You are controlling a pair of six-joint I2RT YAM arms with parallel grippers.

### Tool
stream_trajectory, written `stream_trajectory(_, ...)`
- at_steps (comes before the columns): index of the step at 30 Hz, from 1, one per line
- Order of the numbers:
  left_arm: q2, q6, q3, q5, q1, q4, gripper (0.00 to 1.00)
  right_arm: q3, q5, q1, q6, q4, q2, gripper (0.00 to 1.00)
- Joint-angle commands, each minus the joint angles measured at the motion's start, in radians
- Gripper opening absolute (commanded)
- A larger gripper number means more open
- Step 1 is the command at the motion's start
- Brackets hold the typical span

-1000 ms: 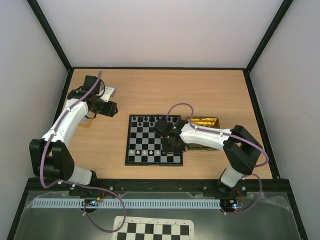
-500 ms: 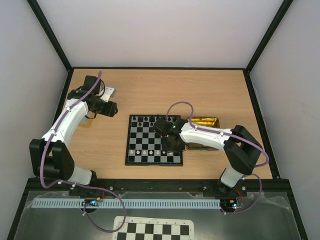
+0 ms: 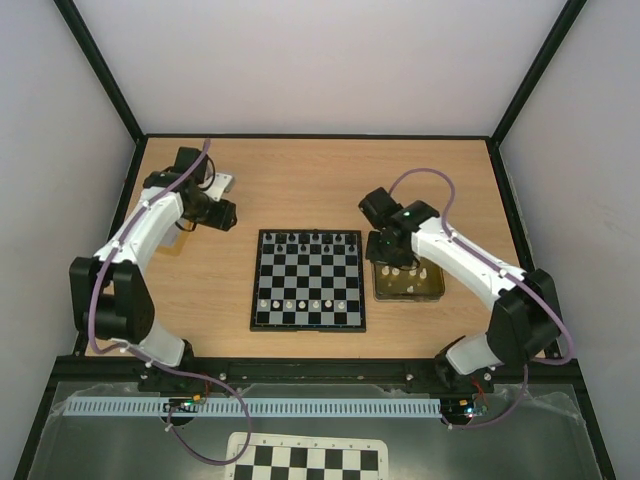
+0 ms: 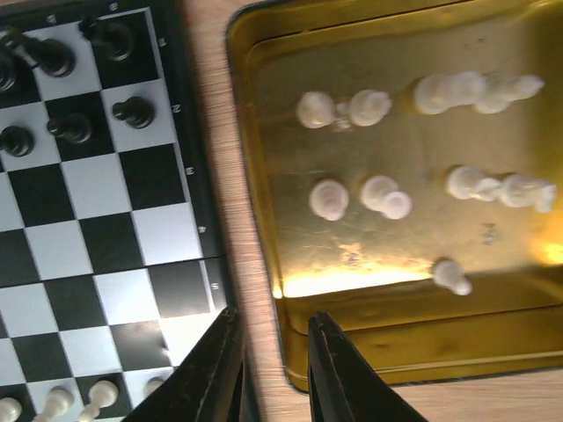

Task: Set up the chess pieces on the board
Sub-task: Pick up the chess piece from the storage box.

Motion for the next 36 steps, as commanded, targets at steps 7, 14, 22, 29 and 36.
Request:
stream_trajectory(7, 0.141, 0.071, 0.089, -0.07, -0.002, -0.04, 0.61, -0.104, -0.03, -0.217, -0.138, -0.102, -0.09, 0.2)
stream_trajectory(14, 0.12, 0.071, 0.037, -0.043, 0.0, -0.033, 0.6, -0.131, -0.076, -0.244, -0.14, -0.092, -0.081, 0.2)
stream_trajectory(22, 0.125, 0.049, -0.056, -0.028, 0.0, -0.004, 0.6, -0.195, -0.08, -0.277, -0.14, -0.086, -0.121, 0.2)
stream_trajectory(29, 0.136, 0.062, -0.031, -0.022, 0.001, -0.014, 0.61, -0.276, -0.09, -0.304, -0.14, -0.036, -0.135, 0.2)
stream_trajectory(36, 0.15, 0.052, 0.009, 0.003, 0.0, -0.013, 0.61, -0.271, -0.074, -0.317, -0.151, 0.034, -0.083, 0.23)
